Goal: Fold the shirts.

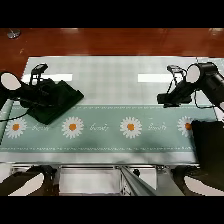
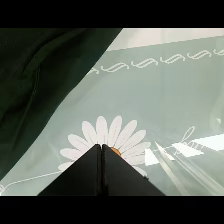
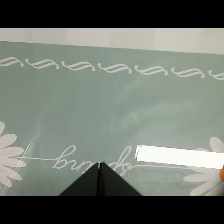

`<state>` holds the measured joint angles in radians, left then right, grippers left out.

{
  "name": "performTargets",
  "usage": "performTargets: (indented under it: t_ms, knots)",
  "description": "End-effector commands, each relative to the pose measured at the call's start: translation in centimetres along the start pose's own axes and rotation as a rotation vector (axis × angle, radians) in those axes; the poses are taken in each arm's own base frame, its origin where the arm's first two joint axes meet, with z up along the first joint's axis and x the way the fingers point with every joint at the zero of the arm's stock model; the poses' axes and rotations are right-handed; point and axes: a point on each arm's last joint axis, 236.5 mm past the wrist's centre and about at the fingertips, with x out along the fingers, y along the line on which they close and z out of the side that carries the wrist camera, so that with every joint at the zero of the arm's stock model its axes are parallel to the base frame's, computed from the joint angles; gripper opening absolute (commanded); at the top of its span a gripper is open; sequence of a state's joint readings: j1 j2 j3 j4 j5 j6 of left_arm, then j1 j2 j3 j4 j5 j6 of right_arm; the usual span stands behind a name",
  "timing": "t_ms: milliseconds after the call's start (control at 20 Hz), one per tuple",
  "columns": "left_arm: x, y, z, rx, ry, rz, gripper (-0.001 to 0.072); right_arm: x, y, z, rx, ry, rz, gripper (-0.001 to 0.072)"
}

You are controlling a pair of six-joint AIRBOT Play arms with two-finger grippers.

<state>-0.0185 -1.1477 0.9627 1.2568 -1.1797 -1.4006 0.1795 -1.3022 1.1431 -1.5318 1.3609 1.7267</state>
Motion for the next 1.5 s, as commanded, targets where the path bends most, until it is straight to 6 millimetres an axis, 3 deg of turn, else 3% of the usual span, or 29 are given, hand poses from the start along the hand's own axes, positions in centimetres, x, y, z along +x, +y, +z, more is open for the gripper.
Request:
performTargets:
  t_ms: [0,650,800,900,950,1000,1050,1300,1450]
  knots:
    - [0.0,0.0,0.0,0.001,0.001,0.000,0.0027,0.0,0.0,0.0,-0.001,0.002,0.000,0.0025]
    - [0.0,0.0,0.0,0.000,0.001,0.000,0.0026,0.0,0.1,0.0,0.000,0.001,0.002,0.0024]
    - [0.0,0.3,1.7,0.000,-0.071,0.012,0.0027,0.0,0.4,1.9,0.001,-0.081,0.017,0.0025]
    - [0.0,0.4,2.3,0.000,-0.094,0.017,0.0034,0.0,0.4,2.0,0.001,-0.084,0.017,0.0027]
    - [0.1,0.5,2.4,-0.001,-0.097,0.019,0.0184,0.0,0.4,1.9,0.009,-0.078,0.016,0.0129]
    - [0.2,0.8,2.7,0.003,-0.107,0.031,0.0646,0.0,0.5,1.7,0.010,-0.072,0.017,0.0483]
    - [0.2,1.6,2.8,0.019,-0.109,0.065,0.0703,0.0,0.5,1.5,0.000,-0.062,0.017,0.0625]
    - [-2.8,9.9,5.0,-0.014,-0.204,0.396,0.0704,-0.3,1.1,0.4,-0.065,-0.042,0.004,0.0624]
    - [-4.3,12.7,8.4,-0.037,-0.367,0.434,0.0703,-0.5,3.3,1.1,-0.112,-0.138,0.012,0.0624]
